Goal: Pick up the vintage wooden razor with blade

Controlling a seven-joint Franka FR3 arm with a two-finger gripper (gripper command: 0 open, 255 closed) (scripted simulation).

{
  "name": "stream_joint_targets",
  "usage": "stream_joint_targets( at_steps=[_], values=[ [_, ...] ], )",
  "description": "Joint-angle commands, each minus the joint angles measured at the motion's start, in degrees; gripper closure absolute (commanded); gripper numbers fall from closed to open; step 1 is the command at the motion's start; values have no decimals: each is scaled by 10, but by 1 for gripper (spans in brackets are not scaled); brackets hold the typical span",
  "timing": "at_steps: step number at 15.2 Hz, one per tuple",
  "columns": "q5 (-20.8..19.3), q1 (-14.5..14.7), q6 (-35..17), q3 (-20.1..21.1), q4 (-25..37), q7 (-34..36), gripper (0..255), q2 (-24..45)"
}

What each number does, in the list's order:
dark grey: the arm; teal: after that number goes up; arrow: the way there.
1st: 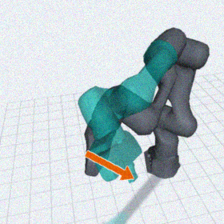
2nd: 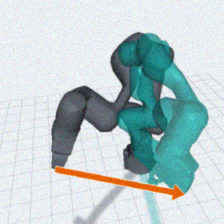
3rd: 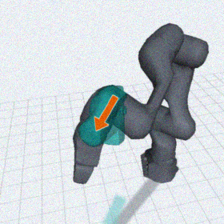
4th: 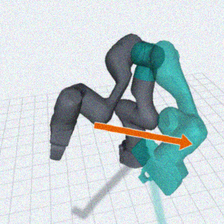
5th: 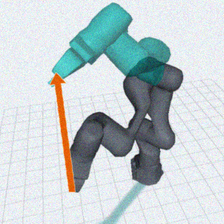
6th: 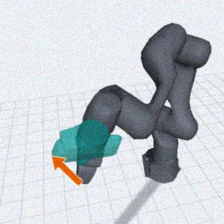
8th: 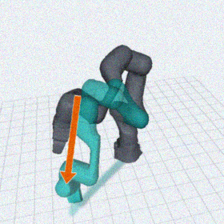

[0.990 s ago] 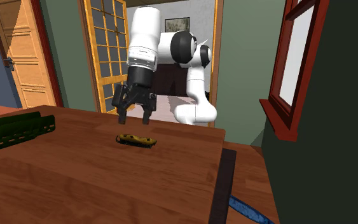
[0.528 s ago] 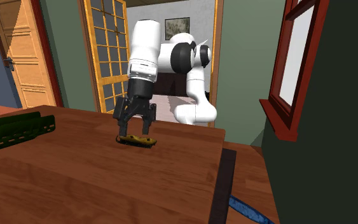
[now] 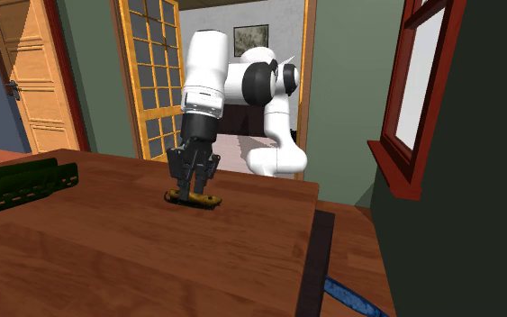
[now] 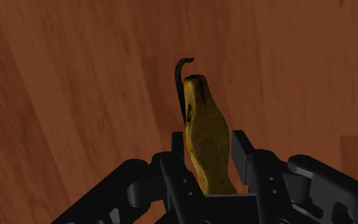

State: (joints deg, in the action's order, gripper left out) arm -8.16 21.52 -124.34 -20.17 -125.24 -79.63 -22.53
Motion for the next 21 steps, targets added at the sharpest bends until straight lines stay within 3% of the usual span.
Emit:
stream_joint_targets(
  at_steps=[1, 4, 21],
  values=[
    [0, 0, 0, 0, 0, 0, 255, 0],
    [0, 0, 0, 0, 0, 0, 255, 0],
    [10, 6, 116, 7, 125, -5, 255, 9]
  ],
)
